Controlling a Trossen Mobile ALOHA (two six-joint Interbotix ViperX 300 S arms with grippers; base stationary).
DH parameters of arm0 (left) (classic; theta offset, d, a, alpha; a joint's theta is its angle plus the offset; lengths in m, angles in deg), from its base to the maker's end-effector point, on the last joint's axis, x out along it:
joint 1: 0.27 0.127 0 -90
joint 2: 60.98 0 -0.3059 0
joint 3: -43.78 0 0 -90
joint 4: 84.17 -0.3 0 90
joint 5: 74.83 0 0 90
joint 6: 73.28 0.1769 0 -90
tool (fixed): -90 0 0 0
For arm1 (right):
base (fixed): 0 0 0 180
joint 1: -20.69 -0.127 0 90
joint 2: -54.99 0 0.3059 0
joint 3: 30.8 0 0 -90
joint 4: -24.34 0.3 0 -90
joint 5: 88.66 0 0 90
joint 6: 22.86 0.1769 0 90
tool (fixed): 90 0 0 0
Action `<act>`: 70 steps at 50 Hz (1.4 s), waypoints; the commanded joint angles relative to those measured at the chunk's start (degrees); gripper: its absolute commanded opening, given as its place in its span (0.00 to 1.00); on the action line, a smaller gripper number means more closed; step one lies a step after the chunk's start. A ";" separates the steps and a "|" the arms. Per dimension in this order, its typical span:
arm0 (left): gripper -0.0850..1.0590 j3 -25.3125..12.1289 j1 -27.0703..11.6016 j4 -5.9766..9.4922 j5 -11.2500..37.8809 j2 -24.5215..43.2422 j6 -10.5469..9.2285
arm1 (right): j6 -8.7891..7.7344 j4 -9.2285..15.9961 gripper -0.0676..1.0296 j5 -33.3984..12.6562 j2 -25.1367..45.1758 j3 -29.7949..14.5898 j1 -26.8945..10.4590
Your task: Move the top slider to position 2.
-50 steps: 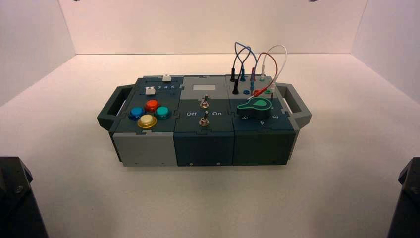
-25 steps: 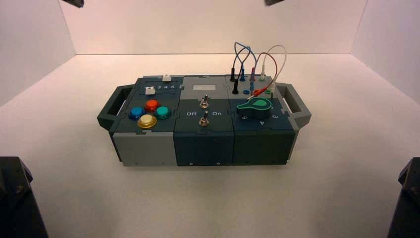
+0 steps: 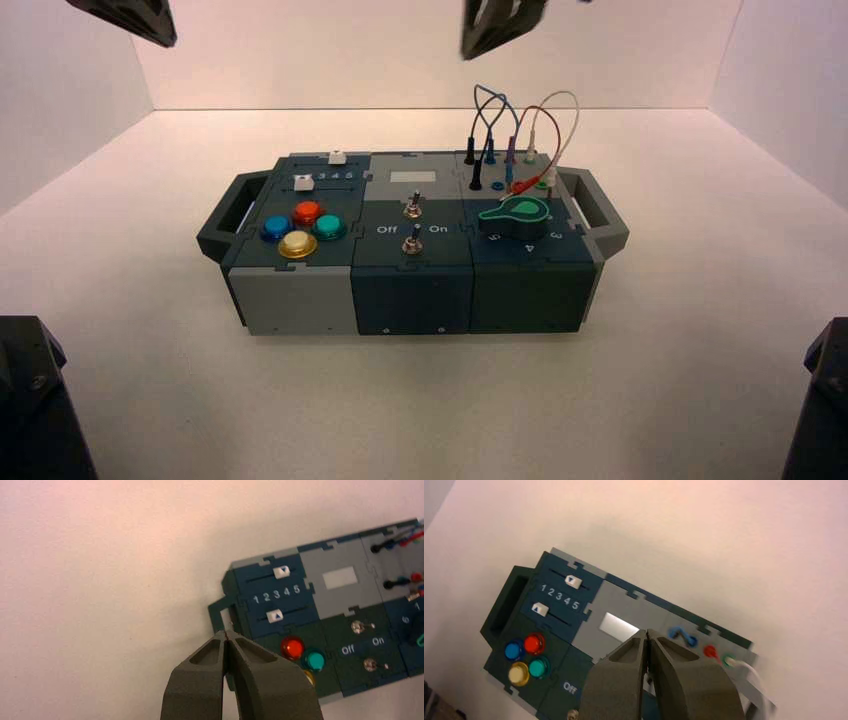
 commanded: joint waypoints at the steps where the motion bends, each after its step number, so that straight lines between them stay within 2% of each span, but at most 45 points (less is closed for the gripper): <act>1: 0.05 -0.53 -0.26 0.00 -0.44 0.18 -0.18 | 0.35 0.44 0.04 0.26 1.32 -3.25 -1.05; 8: 0.05 -0.35 -0.26 -0.18 -0.53 0.53 -0.18 | 0.35 1.67 0.04 0.09 4.83 -5.36 -1.49; 32: 0.05 0.00 -0.26 -0.35 -0.70 0.18 -0.18 | 0.35 5.71 0.04 -2.37 14.33 -12.74 -6.33; 48: 0.05 0.09 -0.35 -0.35 -0.62 0.26 -0.18 | 0.35 11.78 0.04 -2.99 17.58 -14.15 -6.68; 60: 0.05 0.09 -0.26 -0.35 -0.62 0.62 -0.09 | 1.58 13.89 0.04 -2.99 20.13 -15.29 -6.68; 70: 0.05 0.00 -0.26 -0.44 -0.62 0.97 -0.18 | 2.81 14.06 0.04 -2.99 21.71 -16.70 -6.59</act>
